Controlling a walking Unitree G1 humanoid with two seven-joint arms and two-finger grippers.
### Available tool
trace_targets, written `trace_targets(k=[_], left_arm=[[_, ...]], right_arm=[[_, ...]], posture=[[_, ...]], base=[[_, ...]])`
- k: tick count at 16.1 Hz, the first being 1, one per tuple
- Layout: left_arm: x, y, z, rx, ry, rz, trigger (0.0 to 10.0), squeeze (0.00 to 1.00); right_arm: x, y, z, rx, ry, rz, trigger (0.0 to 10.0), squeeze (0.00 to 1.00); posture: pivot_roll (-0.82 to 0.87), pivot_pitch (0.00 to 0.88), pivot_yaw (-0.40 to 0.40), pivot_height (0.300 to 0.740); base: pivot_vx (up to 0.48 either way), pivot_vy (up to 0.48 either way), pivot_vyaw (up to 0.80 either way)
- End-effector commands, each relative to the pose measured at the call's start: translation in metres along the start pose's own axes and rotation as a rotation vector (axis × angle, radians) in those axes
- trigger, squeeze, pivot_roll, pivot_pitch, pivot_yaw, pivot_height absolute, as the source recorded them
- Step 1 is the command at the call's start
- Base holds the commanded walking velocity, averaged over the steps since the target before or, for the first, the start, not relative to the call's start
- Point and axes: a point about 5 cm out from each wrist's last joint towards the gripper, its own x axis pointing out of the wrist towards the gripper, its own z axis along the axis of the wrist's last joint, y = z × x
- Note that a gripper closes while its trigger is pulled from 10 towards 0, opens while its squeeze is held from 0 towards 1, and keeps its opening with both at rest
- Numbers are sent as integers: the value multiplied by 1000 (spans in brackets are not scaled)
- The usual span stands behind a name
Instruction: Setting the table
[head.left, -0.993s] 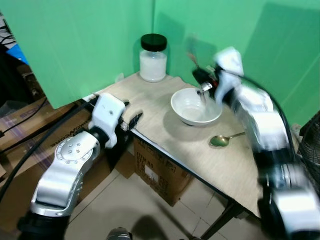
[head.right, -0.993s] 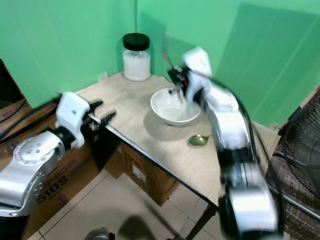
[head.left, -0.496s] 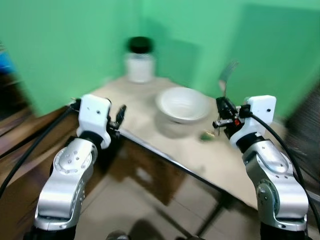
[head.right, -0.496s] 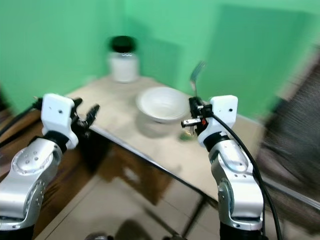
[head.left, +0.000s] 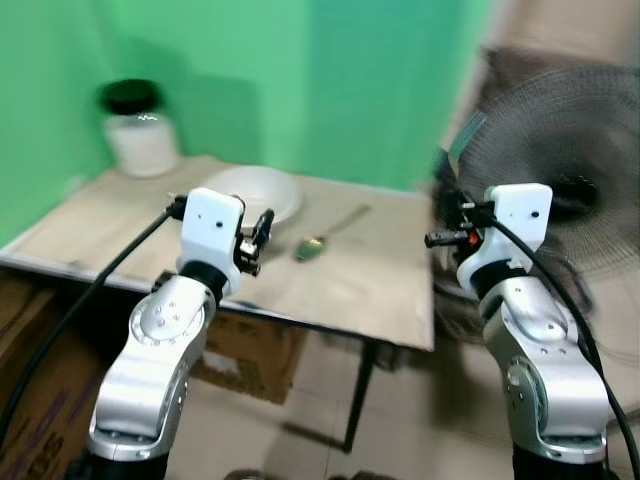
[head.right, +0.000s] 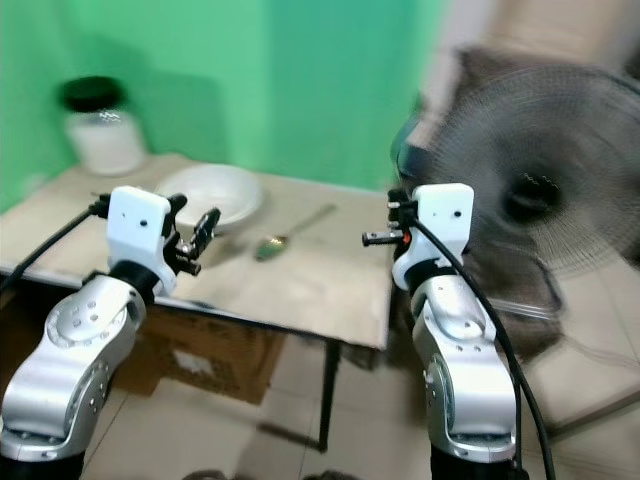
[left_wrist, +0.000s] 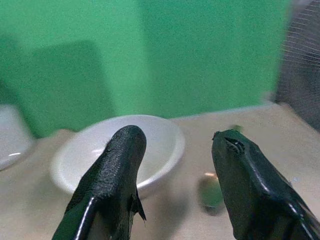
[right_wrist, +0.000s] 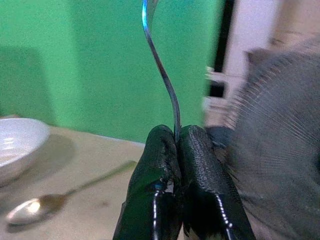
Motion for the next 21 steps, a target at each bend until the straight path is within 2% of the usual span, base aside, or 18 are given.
trace_targets(k=[1, 3, 4, 6, 8, 10, 13, 14, 15, 17, 20, 21], left_arm=[[2, -5, 0, -3, 6, -43, 10000, 0], [2, -6, -2, -19, 8, -37, 10000, 0], [5, -4, -3, -58, 15, 2, 10000, 0], [6, -2, -4, -42, 23, 17, 10000, 0], [4, 3, -6, -54, 3, 57, 10000, 0], [1, 3, -4, -58, -15, 73, 10000, 0], [-5, 8, -9, -101, -18, 103, 10000, 0], [-6, 12, -12, -96, -12, 110, 10000, 0], [-7, 15, -16, -77, -4, 126, 10000, 0], [-2, 6, -10, -46, -20, 83, 10000, 0], [-2, 7, -13, -69, -16, 87, 10000, 0], [-2, 5, -11, -43, -20, 69, 10000, 0]], right_arm=[[-3, -9, 10, -11, -37, -70, 10000, 0], [-2, -9, 7, -68, -2, -56, 10000, 0], [-2, -7, 5, -83, 12, -35, 10000, 0], [-4, -6, 2, -78, 50, -40, 10000, 0], [-3, -8, -5, -147, 79, -19, 10000, 0], [-4, -10, -8, -128, 82, -10, 10000, 0], [-10, -18, -11, -81, 90, -43, 10000, 0], [-13, -21, -17, -92, 100, -61, 10000, 0], [-13, -22, -20, -84, 101, -76, 10000, 0], [-14, -18, -20, -41, 93, -75, 10000, 0], [-14, -15, -23, -59, 100, -72, 10000, 0], [-15, -16, -23, -64, 100, -67, 10000, 0]], posture=[[89, 0, -24, 740], [81, 0, -35, 740], [69, 0, -25, 740], [66, 0, -31, 740], [63, 0, -30, 740], [70, 0, -46, 740], [68, 0, -23, 740], [66, 0, -25, 740], [59, 0, -12, 740], [74, 0, -7, 740], [62, 0, 5, 740], [72, 0, -4, 740]], base=[[0, 0, -800], [0, 0, -800], [0, 0, -800], [0, 0, -800], [0, 0, 0], [0, 0, 0], [0, 0, 0], [0, 0, 0], [0, 0, -800], [0, 0, -800], [0, 0, -800], [0, 0, -800]])
